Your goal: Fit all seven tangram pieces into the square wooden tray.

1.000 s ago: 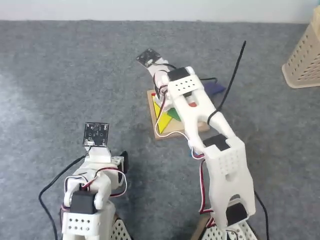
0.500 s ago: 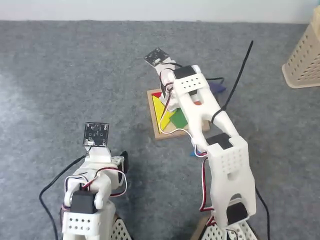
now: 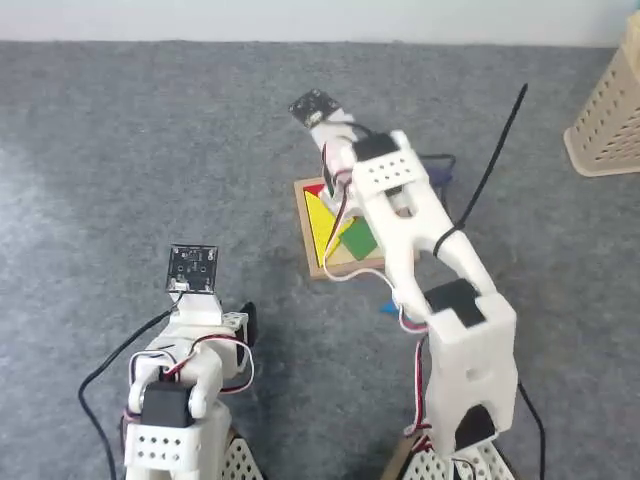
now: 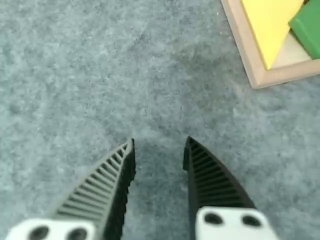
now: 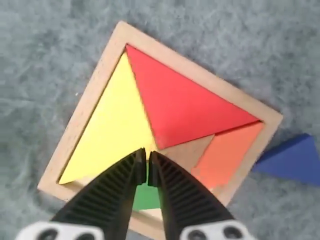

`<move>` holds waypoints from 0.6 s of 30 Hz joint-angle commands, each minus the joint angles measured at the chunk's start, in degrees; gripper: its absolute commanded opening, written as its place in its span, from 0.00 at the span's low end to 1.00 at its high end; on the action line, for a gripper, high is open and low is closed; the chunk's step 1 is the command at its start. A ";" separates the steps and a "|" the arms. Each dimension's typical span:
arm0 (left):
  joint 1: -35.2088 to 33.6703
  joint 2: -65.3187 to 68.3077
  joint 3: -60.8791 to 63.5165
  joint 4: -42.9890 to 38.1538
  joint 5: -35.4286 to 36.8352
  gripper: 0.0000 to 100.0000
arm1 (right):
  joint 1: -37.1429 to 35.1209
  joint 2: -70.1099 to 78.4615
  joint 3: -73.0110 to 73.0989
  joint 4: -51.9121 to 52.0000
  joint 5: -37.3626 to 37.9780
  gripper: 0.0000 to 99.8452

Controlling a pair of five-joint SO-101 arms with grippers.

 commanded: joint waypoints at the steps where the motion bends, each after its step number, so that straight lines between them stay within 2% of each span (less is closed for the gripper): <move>1: -0.18 -1.14 -0.13 -0.35 0.35 0.15 | -1.63 -9.19 10.02 -8.84 0.70 0.01; 8: -0.18 -1.14 -0.13 -0.35 0.35 0.15 | -0.92 -10.07 12.57 -12.09 -0.09 0.01; 18: -0.18 -1.14 -0.13 -0.35 0.35 0.15 | -2.15 -7.69 14.77 -10.15 0.70 0.01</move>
